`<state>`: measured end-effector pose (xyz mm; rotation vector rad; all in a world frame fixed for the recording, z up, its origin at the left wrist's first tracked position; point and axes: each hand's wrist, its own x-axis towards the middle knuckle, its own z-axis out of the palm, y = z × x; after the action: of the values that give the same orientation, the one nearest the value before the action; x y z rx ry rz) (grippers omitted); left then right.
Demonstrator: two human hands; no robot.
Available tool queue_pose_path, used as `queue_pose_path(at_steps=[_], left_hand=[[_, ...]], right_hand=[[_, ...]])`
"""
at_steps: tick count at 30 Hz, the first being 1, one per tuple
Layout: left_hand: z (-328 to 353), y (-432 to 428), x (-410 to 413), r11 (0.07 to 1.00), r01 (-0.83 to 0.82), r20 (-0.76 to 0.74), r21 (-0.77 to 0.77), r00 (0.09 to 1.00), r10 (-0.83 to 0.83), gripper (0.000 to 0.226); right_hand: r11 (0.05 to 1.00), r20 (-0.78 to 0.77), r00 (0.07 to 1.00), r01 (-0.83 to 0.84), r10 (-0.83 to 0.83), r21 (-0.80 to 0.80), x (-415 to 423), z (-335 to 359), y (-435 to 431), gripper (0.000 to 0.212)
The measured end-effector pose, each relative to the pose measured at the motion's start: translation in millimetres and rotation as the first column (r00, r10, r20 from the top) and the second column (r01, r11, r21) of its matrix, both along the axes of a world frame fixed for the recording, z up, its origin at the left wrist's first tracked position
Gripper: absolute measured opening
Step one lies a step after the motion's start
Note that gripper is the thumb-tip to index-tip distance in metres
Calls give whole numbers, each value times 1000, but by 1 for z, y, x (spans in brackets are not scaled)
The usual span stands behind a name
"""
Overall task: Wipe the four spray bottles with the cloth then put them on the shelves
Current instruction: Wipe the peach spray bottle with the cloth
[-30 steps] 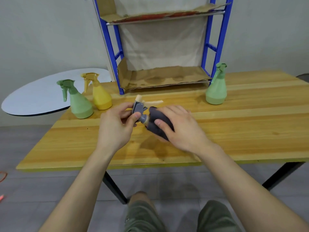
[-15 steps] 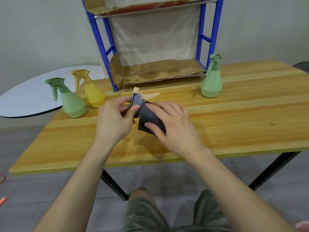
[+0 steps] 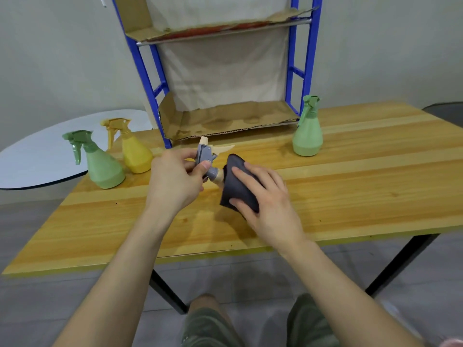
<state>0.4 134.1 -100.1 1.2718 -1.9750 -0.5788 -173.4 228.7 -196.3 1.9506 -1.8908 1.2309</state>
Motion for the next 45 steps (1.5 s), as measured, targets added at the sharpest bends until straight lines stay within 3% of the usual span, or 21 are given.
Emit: queue_pose_path(at_steps=[6,9,12,16,19,21,25,28,30,33,36,39,41,43,45], left_hand=[[5,-5,3,991,124,-6,-51,992,-124,18],[3,-8,5,962,256,26,-91,967,-254,22],[0,-14,11,910,328,71,-253,944,-321,28],[4,-20,25,821,304,298,-483,939,-173,30],[16,-22,35,824,360,397,-437,900,-182,28],[23,-25,40,840,384,464,-384,867,-184,31],[40,-15,32,910,386,453,-153,845,-282,37],[57,-8,20,935,353,396,-33,864,-312,38],[67,-9,13,943,331,475,-43,837,-272,37],[69,-18,2,941,328,593,-80,775,-219,16],[73,-30,-3,955,285,666,-82,729,-160,40],[77,-38,-3,947,297,755,-122,647,-105,15],[77,-39,1,939,321,749,-122,650,-125,10],[75,-39,6,935,338,719,-113,677,-158,9],[73,-36,13,925,364,683,-110,704,-196,13]], right_hand=[[991,256,965,16,-50,136,-50,14,9,44],[983,183,981,-90,59,163,-46,36,-6,46],[936,240,957,-226,162,269,-35,26,-7,36],[951,30,1000,-12,3,309,-40,-12,12,32],[972,224,971,35,-88,231,-40,-10,11,41],[960,311,938,65,-153,274,-43,-6,5,48],[900,-58,983,182,-173,396,-41,-13,5,49],[881,-81,980,198,-181,430,-37,-12,3,53],[885,-83,978,208,-190,416,-38,-15,2,49],[901,-65,980,197,-186,386,-39,-20,3,45],[918,47,979,168,-197,360,-41,-21,5,46],[945,278,945,78,-171,317,-40,-6,7,33],[980,450,884,37,-124,198,-32,13,5,26],[997,465,884,12,-45,74,-18,31,-7,29],[992,432,899,-111,76,55,2,35,-25,35]])
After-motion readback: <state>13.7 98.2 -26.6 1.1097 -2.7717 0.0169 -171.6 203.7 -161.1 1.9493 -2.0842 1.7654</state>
